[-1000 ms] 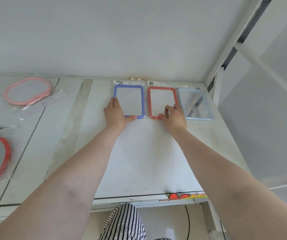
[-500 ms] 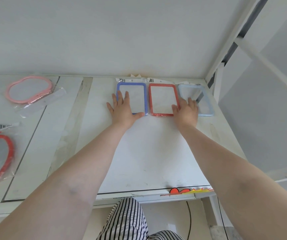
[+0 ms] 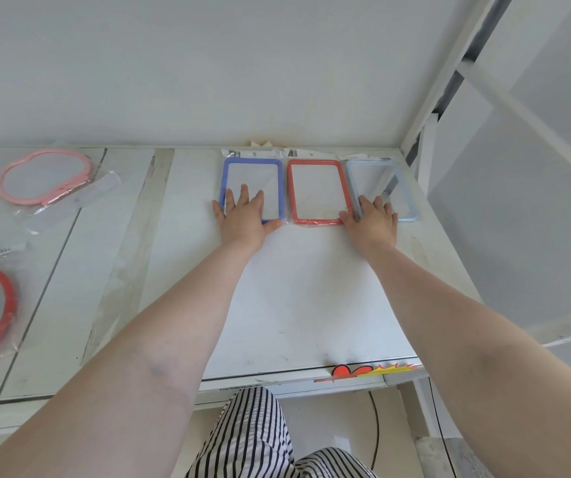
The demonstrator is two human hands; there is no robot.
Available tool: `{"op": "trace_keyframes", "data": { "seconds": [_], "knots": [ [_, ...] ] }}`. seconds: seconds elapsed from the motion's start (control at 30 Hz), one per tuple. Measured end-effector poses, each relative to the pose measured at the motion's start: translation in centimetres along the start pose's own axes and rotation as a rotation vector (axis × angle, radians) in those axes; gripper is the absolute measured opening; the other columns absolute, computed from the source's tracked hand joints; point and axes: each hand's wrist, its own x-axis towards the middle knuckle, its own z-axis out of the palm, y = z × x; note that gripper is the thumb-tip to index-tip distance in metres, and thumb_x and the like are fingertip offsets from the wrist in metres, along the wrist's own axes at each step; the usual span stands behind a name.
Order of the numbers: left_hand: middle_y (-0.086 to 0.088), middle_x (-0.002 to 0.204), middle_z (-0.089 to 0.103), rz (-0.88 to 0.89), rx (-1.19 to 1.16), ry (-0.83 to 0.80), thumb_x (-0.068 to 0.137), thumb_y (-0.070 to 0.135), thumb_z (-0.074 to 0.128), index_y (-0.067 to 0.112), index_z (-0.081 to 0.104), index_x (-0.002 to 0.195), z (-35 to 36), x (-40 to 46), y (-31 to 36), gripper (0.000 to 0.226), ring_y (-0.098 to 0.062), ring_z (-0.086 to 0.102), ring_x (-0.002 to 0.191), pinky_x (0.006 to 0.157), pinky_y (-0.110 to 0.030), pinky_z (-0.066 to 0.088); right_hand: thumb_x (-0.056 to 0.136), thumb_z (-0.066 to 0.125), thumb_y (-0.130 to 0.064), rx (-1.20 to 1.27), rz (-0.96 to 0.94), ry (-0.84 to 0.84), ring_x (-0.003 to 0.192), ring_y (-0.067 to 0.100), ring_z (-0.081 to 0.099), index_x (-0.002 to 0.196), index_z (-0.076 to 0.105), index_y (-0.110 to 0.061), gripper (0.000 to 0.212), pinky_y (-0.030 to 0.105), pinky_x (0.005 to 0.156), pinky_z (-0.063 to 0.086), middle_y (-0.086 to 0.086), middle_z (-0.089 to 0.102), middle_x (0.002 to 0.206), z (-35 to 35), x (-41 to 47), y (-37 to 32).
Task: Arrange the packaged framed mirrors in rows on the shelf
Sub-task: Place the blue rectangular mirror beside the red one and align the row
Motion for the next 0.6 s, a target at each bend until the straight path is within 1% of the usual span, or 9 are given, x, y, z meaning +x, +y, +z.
{"op": "trace_keyframes", "data": {
  "seconds": [0.2,0.3,0.33,0.4,0.47,0.5,0.57,0.6],
  "knots": [
    [-0.006,0.161,0.013,-0.026,-0.003,-0.005,0.085,0.060,0.052,0.022,0.036,0.140,-0.2,0.1,0.3,0.068,-0.036,-0.001,0.149,0.117,-0.059,-0.003,0.093,0.045,-0.050,0.042,0.021,-0.016,0.148,0.032,0.013,0.147,0.033,-0.019,0.064,0.046,0.122,0.009,0.012,0.024,0.158,-0.5,-0.1,-0.5],
    [-0.008,0.162,0.011,-0.027,-0.044,0.012,0.083,0.059,0.056,0.025,0.033,0.145,-0.6,-0.1,0.7,0.074,-0.033,-0.002,0.150,0.116,-0.059,-0.004,0.094,0.049,-0.047,0.122,0.007,0.028,0.150,0.029,0.011,0.148,0.030,-0.016,0.065,0.042,0.122,0.009,0.011,0.019,0.160,-1.3,-0.7,-0.8],
    [-0.009,0.162,0.010,-0.021,-0.062,0.024,0.083,0.059,0.057,0.027,0.032,0.146,-0.7,-0.2,0.9,0.076,-0.031,-0.002,0.150,0.116,-0.058,-0.005,0.094,0.050,-0.045,0.146,-0.009,0.047,0.149,0.029,0.013,0.148,0.031,-0.015,0.064,0.041,0.123,0.011,0.011,0.021,0.160,-1.6,-1.1,-1.0],
    [-0.009,0.161,0.015,-0.011,-0.107,0.051,0.082,0.057,0.059,0.026,0.034,0.146,-1.4,-0.7,1.5,0.074,-0.028,0.002,0.150,0.117,-0.055,-0.005,0.094,0.053,-0.040,0.183,-0.047,0.069,0.147,0.028,0.022,0.146,0.035,-0.013,0.061,0.042,0.121,0.020,0.011,0.031,0.156,-2.3,-2.1,-1.5],
    [-0.008,0.157,0.027,-0.003,-0.166,0.075,0.083,0.052,0.061,0.024,0.040,0.143,-2.2,-1.3,2.0,0.070,-0.025,0.016,0.149,0.120,-0.050,0.004,0.093,0.056,-0.036,0.221,-0.064,0.064,0.138,0.028,0.036,0.139,0.044,-0.011,0.053,0.042,0.112,0.035,0.011,0.046,0.144,-3.2,-3.4,-2.1],
    [-0.007,0.153,0.035,0.008,-0.191,0.084,0.084,0.049,0.062,0.022,0.043,0.142,-2.8,-1.8,2.3,0.067,-0.024,0.027,0.145,0.120,-0.047,0.013,0.093,0.057,-0.035,0.234,-0.064,0.058,0.132,0.028,0.042,0.135,0.047,-0.010,0.050,0.041,0.106,0.040,0.011,0.050,0.138,-3.7,-4.1,-2.3],
    [-0.007,0.144,0.048,0.038,-0.233,0.076,0.085,0.042,0.064,0.019,0.046,0.140,-4.1,-3.3,3.0,0.062,-0.025,0.044,0.134,0.112,-0.038,0.031,0.092,0.058,-0.033,0.243,-0.088,0.046,0.125,0.028,0.047,0.132,0.051,-0.011,0.045,0.038,0.097,0.045,0.009,0.055,0.132,-4.8,-5.8,-2.8],
    [-0.008,0.141,0.050,0.046,-0.255,0.053,0.086,0.038,0.064,0.018,0.047,0.139,-4.8,-4.3,3.4,0.059,-0.026,0.048,0.130,0.107,-0.035,0.036,0.092,0.058,-0.032,0.257,-0.113,0.042,0.123,0.027,0.050,0.131,0.053,-0.013,0.044,0.037,0.095,0.046,0.008,0.056,0.130,-5.3,-6.8,-3.0]
  ]
}}
